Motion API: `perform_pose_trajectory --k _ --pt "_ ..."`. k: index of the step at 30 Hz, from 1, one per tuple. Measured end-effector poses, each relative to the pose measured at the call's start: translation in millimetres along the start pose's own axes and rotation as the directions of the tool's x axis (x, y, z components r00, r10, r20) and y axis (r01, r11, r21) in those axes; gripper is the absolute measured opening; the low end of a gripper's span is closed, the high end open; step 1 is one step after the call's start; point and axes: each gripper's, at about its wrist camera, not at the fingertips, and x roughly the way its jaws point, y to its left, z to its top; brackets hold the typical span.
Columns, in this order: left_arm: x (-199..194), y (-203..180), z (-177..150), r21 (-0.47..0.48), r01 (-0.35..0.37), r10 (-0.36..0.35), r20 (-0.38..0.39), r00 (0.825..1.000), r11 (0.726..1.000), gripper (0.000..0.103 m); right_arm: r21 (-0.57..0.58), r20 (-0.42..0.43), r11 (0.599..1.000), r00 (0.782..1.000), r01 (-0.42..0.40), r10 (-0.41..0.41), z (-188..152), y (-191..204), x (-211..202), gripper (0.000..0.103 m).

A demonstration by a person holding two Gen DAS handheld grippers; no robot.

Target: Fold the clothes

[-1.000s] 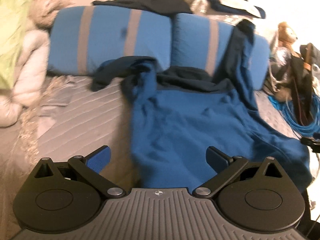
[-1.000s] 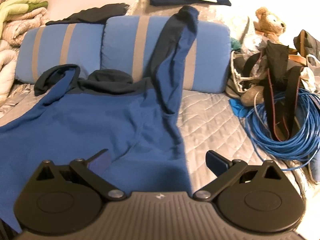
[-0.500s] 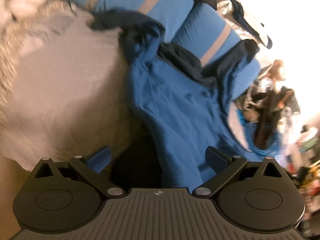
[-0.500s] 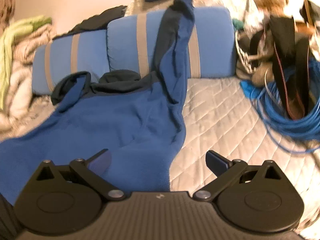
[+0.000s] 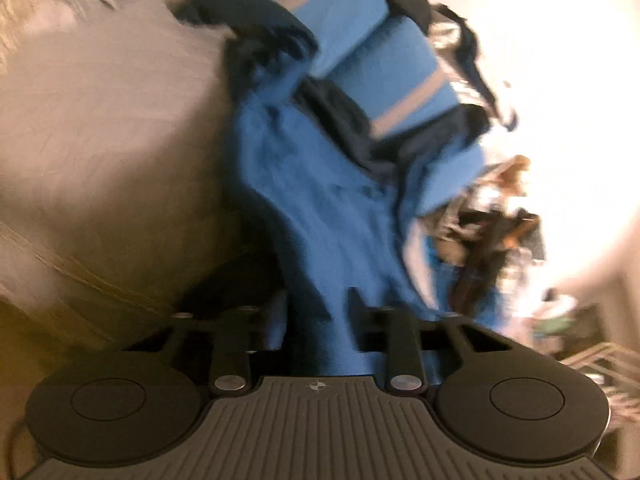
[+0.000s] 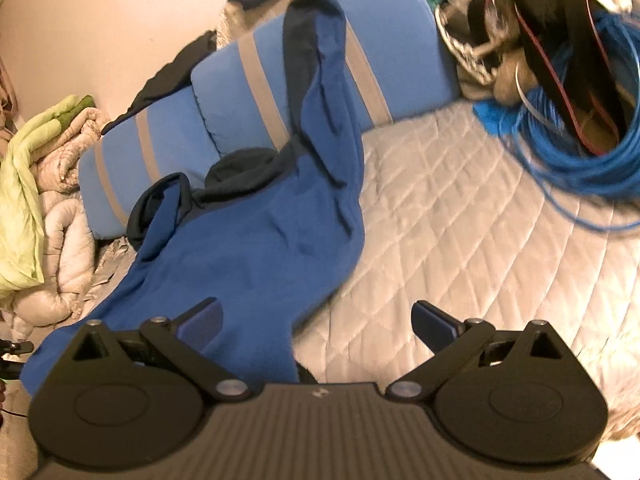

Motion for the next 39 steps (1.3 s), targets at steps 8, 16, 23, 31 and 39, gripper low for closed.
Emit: perform_pose_trajectory --k 8,16,23,31,39 --pt "13.3 -9.6 -4.4 0.042 -0.001 0.003 -0.029 1.0 0.999 0.019 0.104 -0.095 0.986 0.986 -0.127 0.137 -22.0 -19.7 22.2 0.087" --pt "3.8 -35.4 -5.3 0.111 -0.058 0.056 0.02 0.998 0.992 0.016 0.144 -0.165 0.96 0.951 -0.24 0.263 -28.9 -7.0 13.0 0.013" --pt "-38.8 -42.8 2.9 0.094 -0.085 0.071 0.145 0.987 0.992 0.015 0.139 -0.095 0.971 0.974 -0.192 0.207 -0.2 8.1 -22.9 0.007" --pt "-73.9 -30.4 1.6 0.03 -0.148 0.139 0.204 0.969 0.989 0.015 0.126 -0.016 0.986 0.993 -0.112 0.115 33.1 18.9 -60.7 0.006" --pt "-30.9 -3.4 0.4 -0.029 -0.346 0.348 0.074 0.935 0.938 0.031 0.078 -0.22 0.995 0.975 0.057 -0.039 7.8 8.9 -19.4 0.009"
